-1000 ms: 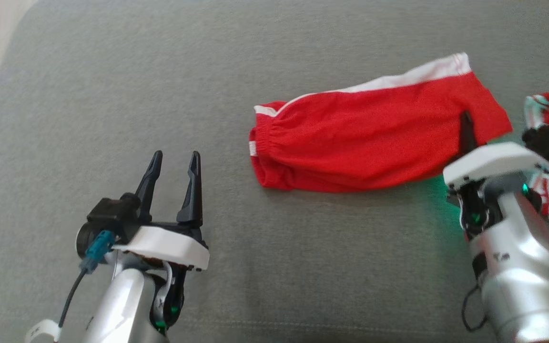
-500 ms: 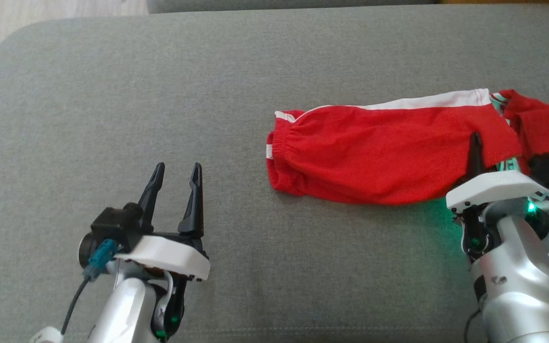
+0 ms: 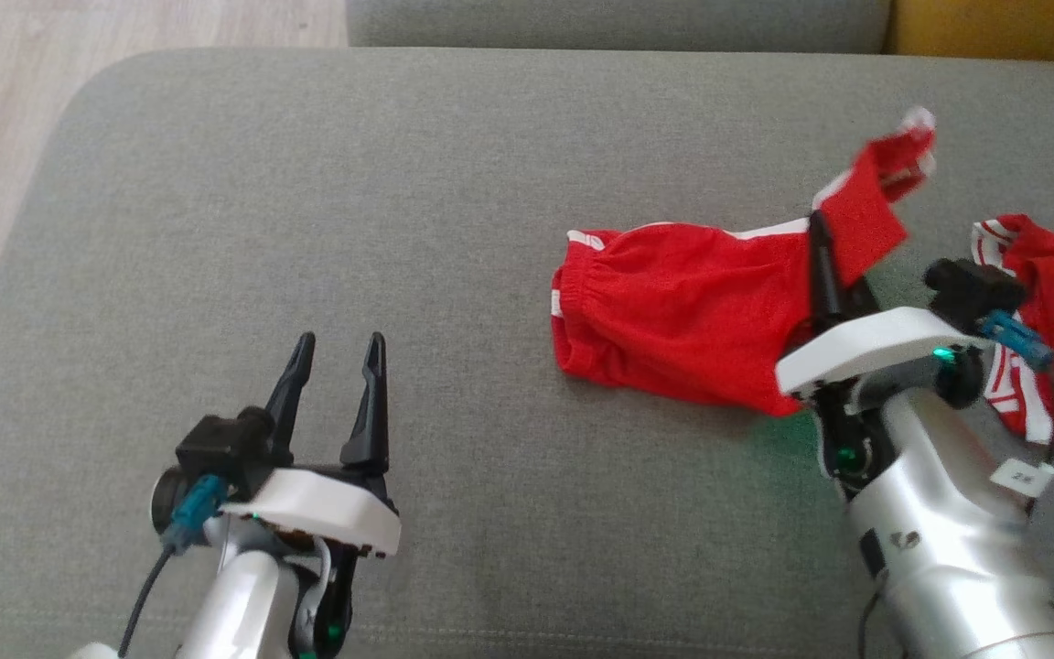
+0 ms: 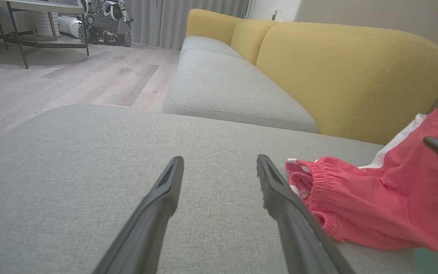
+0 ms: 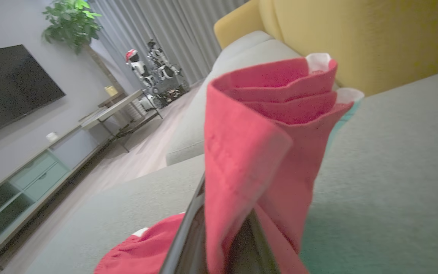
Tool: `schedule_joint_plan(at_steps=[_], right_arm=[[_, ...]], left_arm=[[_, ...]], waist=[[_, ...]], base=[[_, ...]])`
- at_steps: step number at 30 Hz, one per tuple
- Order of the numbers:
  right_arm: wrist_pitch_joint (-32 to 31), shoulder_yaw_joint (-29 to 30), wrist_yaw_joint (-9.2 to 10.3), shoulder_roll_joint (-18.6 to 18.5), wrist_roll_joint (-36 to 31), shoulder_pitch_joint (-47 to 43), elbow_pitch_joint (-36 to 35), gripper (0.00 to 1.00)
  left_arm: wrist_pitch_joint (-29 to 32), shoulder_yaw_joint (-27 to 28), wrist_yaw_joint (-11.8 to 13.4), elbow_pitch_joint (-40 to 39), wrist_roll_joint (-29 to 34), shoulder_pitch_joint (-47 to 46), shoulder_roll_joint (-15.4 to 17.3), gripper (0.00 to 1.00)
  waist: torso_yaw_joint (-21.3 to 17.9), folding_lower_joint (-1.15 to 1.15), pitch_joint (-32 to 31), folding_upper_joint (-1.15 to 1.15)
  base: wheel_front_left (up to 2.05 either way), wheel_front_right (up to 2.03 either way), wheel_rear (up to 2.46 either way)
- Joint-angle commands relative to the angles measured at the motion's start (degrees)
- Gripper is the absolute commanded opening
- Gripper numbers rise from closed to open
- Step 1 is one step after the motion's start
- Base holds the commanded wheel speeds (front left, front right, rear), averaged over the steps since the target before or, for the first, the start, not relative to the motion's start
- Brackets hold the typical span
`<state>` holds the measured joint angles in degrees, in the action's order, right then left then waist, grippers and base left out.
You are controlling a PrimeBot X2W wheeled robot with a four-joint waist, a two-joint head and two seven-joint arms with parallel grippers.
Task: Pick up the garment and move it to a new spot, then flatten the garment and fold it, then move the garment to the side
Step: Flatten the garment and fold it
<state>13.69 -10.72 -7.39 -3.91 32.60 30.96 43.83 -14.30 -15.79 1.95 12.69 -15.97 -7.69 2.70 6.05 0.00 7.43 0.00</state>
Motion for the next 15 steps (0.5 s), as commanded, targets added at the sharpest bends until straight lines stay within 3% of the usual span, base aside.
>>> schedule_joint_plan(at_steps=[1,15], right_arm=[[0.69,-3.04,-0.10,1.02,1.04,0.06,-2.65,0.00],[0.26,-18.74,-0.10,1.02,3.05,0.41,-2.56,0.00]], left_arm=[[-0.70,1.95,-0.14,-1.62,-0.22,-0.58,0.18,1.00],[-0.70,1.14,0.03,-1.55,-0.61,-0.29,0.18,1.00]], waist=[[0.36,0.00,-0.29,0.00],[2.80,0.00,-0.46,0.00]], base=[[0.00,0.00,0.00],[0.00,0.00,0.00]])
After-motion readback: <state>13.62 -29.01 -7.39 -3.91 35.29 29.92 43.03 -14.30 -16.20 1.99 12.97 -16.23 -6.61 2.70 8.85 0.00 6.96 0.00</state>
